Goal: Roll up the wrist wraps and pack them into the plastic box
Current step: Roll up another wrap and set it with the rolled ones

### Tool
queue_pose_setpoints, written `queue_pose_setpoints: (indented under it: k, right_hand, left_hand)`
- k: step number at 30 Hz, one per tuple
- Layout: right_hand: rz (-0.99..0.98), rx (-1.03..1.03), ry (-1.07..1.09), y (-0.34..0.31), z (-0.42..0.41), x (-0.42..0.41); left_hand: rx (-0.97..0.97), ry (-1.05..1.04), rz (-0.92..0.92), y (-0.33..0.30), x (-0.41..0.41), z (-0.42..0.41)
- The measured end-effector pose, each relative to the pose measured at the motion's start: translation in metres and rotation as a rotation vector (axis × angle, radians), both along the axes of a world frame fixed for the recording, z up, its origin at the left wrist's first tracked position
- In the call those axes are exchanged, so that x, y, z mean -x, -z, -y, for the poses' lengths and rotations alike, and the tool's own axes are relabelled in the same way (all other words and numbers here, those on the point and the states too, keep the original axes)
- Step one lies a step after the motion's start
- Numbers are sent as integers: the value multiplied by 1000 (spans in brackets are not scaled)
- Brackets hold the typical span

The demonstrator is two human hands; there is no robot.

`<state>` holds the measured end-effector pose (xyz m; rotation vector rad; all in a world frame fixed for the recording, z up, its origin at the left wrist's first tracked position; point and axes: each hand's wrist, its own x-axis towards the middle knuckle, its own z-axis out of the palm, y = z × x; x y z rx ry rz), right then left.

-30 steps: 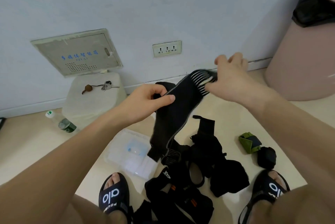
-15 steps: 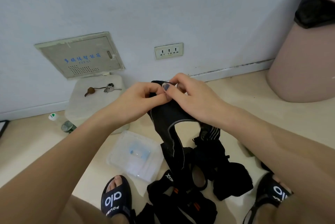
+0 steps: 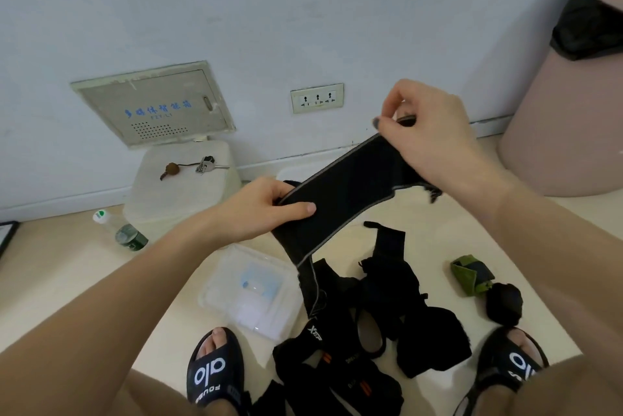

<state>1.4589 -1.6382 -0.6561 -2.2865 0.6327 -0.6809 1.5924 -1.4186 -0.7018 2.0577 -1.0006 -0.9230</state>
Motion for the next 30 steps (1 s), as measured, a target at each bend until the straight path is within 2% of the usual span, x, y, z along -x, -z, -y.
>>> queue_pose_setpoints:
  k: [2, 4, 5, 6, 7, 9, 11, 14, 16, 20, 24, 27, 30]
  right_hand:
    - [-285, 169, 2, 3, 17, 6]
    - [-636, 201, -41, 14, 21, 10]
    - [-769, 202, -73, 20, 18, 11]
    - [-818, 172, -116, 25, 12, 11]
    - [-784, 99, -175, 29, 4, 9]
    - [-601, -226, -328, 28, -19, 3]
    - [-507, -506, -458, 26, -40, -4]
    - [-454, -605, -463, 26, -46, -10]
    - [-435, -571, -413, 26, -40, -7]
    - [-316, -352, -458, 22, -32, 1]
    - [-291, -61, -356, 13, -17, 5]
    - [-365, -61, -329, 11, -8, 9]
    - [-308, -130, -304, 6, -9, 9]
  left_hand:
    - [-1, -23, 20, -4, -4, -2]
    - [10, -50, 43, -8, -5, -2]
    - [20, -60, 44, -9, -5, -2]
    - [30, -61, 40, -11, -3, 0]
    - [43, -49, 36, -12, 0, 2]
    - [76, -2, 33, -15, 8, 6]
    - [109, 30, 25, -17, 14, 9]
    - [130, 42, 1, -20, 15, 8]
    - [135, 34, 20, -21, 15, 6]
    - [98, -34, 47, -20, 9, 5]
    - [42, -31, 51, -21, 5, 3]
    - [24, -35, 33, -21, 4, 3]
    - [3, -13, 61, -21, 4, 4]
